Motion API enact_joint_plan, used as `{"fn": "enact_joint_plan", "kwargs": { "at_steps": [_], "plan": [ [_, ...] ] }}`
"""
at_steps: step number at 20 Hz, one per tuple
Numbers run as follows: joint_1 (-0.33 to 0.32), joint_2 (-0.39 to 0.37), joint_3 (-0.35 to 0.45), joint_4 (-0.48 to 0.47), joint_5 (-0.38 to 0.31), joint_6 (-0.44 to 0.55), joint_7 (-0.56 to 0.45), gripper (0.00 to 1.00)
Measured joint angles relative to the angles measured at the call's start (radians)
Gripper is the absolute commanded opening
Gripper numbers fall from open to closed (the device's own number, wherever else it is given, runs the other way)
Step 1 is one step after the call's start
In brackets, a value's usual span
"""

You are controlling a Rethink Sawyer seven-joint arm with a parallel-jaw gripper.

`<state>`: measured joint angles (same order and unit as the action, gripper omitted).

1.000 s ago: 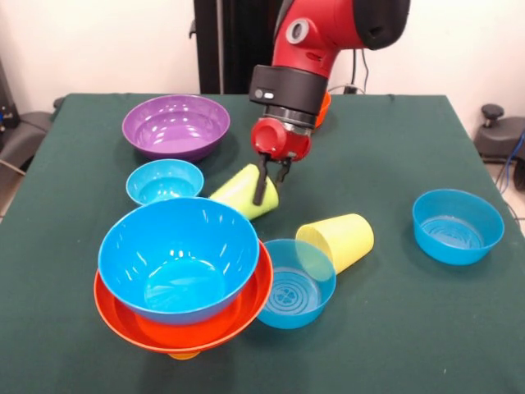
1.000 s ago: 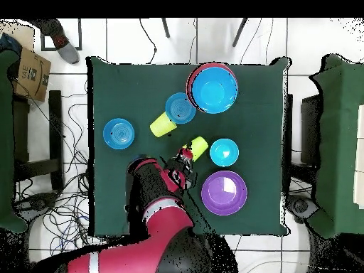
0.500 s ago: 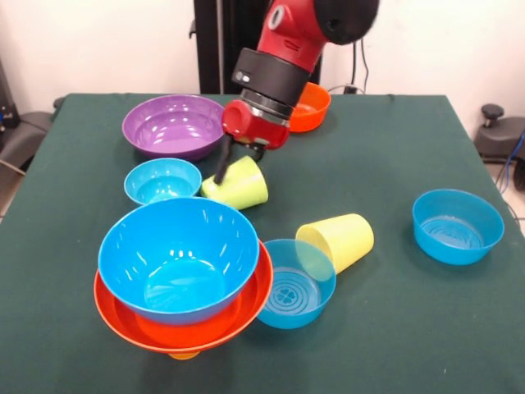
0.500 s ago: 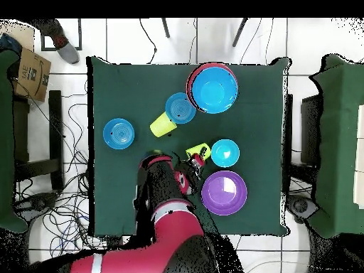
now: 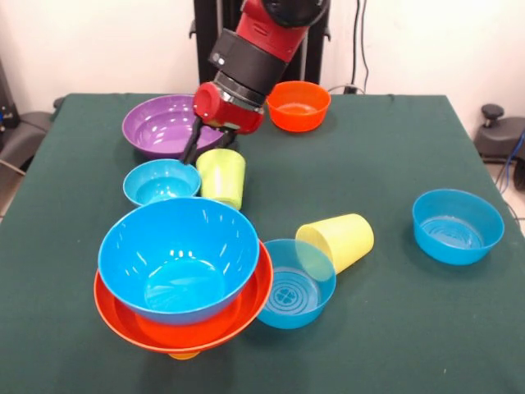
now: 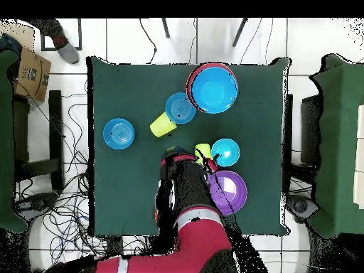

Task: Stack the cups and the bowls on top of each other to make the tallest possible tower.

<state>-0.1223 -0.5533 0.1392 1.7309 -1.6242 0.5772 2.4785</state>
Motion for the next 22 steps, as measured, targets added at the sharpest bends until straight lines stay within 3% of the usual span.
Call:
{"fn": "enact_joint_plan", "kwargs": {
  "at_steps": [4,14,19,20,22],
  "plan": [
    [0.013,0.001,-0.016,-0.002,-0.044,-0.015,-0.039,1.0],
    [0.054,0.002,-0.021,-0.011,-0.072,-0.016,-0.039,1.0],
    [0.064,-0.001,-0.003,-0.007,-0.197,-0.027,-0.033,1.0],
    [0.056,-0.005,0.017,0.001,-0.263,-0.028,-0.02,1.0],
    [0.047,-0.009,0.036,0.006,-0.322,-0.028,-0.001,1.0]
  ]
}}
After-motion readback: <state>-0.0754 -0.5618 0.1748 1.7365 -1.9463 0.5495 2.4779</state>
